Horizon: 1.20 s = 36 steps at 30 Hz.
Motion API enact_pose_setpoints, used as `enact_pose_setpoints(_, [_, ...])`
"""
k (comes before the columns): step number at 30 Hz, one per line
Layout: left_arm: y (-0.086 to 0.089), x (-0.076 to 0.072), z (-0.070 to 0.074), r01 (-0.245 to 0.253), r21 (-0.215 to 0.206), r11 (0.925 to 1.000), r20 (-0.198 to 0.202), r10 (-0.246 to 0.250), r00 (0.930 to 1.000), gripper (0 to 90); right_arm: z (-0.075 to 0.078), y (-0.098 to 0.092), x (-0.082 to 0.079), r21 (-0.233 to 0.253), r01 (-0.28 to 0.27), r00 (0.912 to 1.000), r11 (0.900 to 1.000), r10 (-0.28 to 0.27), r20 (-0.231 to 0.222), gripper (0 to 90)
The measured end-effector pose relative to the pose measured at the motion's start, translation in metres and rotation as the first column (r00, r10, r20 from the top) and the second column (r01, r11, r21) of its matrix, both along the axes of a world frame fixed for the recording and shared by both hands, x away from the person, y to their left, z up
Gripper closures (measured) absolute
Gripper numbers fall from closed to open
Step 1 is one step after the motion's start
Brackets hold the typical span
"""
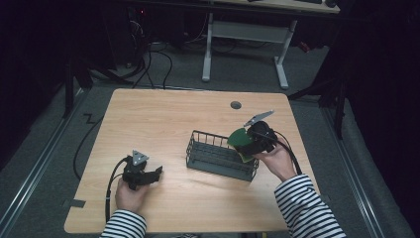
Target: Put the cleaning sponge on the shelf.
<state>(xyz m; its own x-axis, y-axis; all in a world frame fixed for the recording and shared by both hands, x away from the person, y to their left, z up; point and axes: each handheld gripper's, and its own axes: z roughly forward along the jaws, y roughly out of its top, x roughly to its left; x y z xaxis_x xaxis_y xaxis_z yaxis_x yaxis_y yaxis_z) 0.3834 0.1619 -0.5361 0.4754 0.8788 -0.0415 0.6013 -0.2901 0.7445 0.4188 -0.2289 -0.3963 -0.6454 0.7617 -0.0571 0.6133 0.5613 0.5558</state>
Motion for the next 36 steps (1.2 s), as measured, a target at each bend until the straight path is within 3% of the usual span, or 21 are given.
enact_pose_setpoints(14, [0.000,0.000,0.000,0.000,0.001,1.0000,0.000,0.000,1.0000,27.8,-0.008,0.009,0.007,-0.008,-0.016,0.9998,1.000,0.016,-0.009,28.9])
enact_pose_setpoints(28, [0.000,0.000,0.000,0.001,0.005,1.0000,0.001,-0.001,1.0000,27.1,-0.009,0.010,0.004,-0.008,-0.029,0.9994,1.000,0.029,-0.019,28.8])
enact_pose_setpoints(33, [0.000,0.000,0.000,0.001,0.004,1.0000,0.001,-0.001,1.0000,27.1,-0.011,0.010,0.003,0.006,-0.040,0.9987,0.999,0.040,-0.032,30.0])
enact_pose_setpoints(36, [0.000,0.000,0.000,0.001,0.004,1.0000,0.001,-0.001,1.0000,27.2,-0.015,0.009,0.001,0.041,-0.046,0.9978,0.998,0.048,-0.046,31.3])
